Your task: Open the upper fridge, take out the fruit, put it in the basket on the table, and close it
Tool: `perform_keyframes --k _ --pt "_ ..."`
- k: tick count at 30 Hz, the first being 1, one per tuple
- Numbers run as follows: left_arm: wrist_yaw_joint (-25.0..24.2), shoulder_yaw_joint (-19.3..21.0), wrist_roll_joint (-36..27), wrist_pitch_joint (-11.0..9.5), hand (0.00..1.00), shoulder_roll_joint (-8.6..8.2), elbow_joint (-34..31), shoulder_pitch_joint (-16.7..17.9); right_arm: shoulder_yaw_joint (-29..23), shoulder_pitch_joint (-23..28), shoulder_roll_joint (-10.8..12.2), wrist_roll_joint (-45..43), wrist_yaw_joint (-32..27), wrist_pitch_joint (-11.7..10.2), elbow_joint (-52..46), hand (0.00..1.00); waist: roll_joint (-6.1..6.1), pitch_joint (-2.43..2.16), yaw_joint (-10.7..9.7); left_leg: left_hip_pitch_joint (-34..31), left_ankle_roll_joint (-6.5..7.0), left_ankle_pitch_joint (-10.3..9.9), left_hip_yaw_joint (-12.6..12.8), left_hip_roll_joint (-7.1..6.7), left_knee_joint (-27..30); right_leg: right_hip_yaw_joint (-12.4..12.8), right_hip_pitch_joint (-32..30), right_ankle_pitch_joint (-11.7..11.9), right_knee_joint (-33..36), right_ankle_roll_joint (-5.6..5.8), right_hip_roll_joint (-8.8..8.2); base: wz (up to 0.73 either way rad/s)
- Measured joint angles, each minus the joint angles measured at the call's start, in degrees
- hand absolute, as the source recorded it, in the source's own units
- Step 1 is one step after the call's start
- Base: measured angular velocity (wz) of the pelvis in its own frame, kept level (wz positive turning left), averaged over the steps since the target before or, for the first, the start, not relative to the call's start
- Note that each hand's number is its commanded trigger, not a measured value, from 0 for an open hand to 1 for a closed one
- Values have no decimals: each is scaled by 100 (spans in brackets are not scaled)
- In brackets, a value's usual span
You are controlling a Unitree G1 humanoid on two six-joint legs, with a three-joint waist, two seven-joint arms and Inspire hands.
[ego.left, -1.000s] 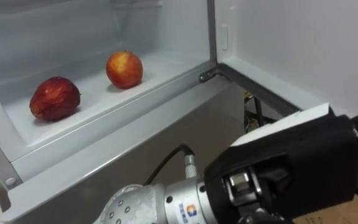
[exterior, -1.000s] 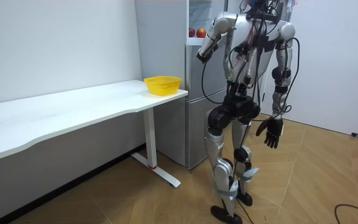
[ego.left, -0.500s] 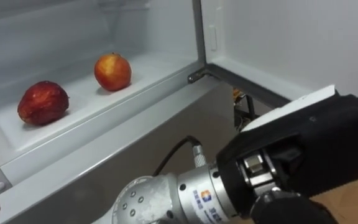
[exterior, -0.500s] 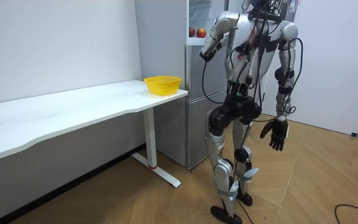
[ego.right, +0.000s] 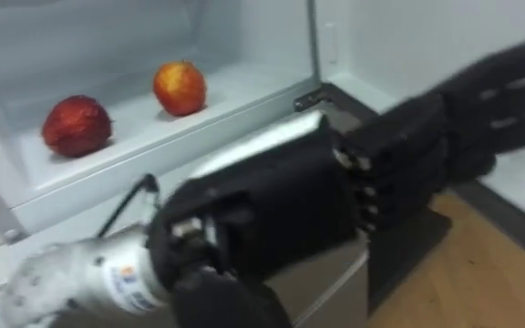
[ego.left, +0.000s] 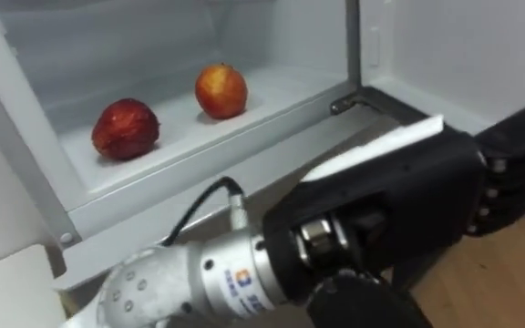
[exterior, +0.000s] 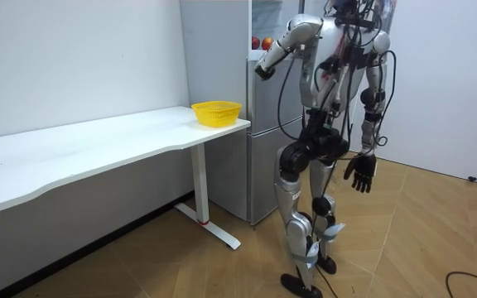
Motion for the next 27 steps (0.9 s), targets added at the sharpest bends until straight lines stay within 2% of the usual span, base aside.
perform_keyframes --k 1,2,4,5,7,8,9,12,17,19,23,27 --pt "3 252 65 2 0 104 -19 108 6 5 1 -34 -19 1 -21 0 -9 -5 153 -11 0 0 -85 -22 0 -92 19 -1 2 -1 -9 30" --pt "3 388 159 2 0 132 -61 168 0 -1 3 -61 -20 4 -25 0 -19 -10 208 -22 -1 1 -98 -25 4 -117 8 -2 1 -2 -14 32" --pt "28 780 402 1 0 175 -161 369 -17 8 6 -223 -27 3 -56 0 -72 -16 450 -107 -32 19 -159 -31 3 -259 -12 -7 -15 -11 -55 39" --pt "46 845 461 3 0 184 -186 412 -24 8 6 -249 -38 2 -81 0 -92 -20 528 -122 -33 19 -163 -31 4 -303 -16 -8 -18 -11 -62 38" --pt "120 1137 565 1 0 196 -329 625 -41 101 52 -281 -132 -6 -189 0 -170 -71 749 -179 -36 21 -312 -35 8 -515 3 -4 -94 -15 -89 37" --pt "135 1225 569 -1 0 198 -366 677 -42 123 72 -295 -148 -10 -200 0 -190 -83 799 -179 -37 22 -341 -35 9 -541 9 -4 -85 -15 -89 31" --pt "199 1411 583 -33 0 209 -451 826 -41 149 99 -364 -160 -10 -201 0 -221 -115 916 -176 -39 23 -402 -35 8 -561 27 -5 -85 -15 -89 17" --pt "435 1737 936 -67 0 209 -638 1104 -40 239 157 -477 -236 7 -271 0 -247 -128 1172 -136 -39 23 -508 -48 9 -642 116 -5 -100 -14 -83 15" --pt "734 2366 1296 -127 0 208 -793 1228 -42 435 246 -698 -327 -9 -494 0 -232 -125 1411 -159 -44 26 -718 -68 15 -854 224 -8 -129 -11 -156 20" --pt "883 2717 1296 -232 0 214 -886 1503 -40 509 249 -717 -433 -14 -606 0 -179 -113 1524 -159 -57 37 -747 -90 14 -904 275 -20 -144 5 -179 16" --pt "1124 3310 1293 -338 0 216 -967 1861 -46 695 343 -717 -583 -39 -617 0 -181 -101 1742 -100 -68 46 -869 -107 2 -1031 368 -26 -196 8 -180 18" --pt "1612 4321 1291 -537 0 217 -970 2456 -310 825 356 -719 -592 -43 -640 0 -187 -98 1998 -107 -69 47 -1030 -157 21 -1180 401 -116 -187 31 -258 20"
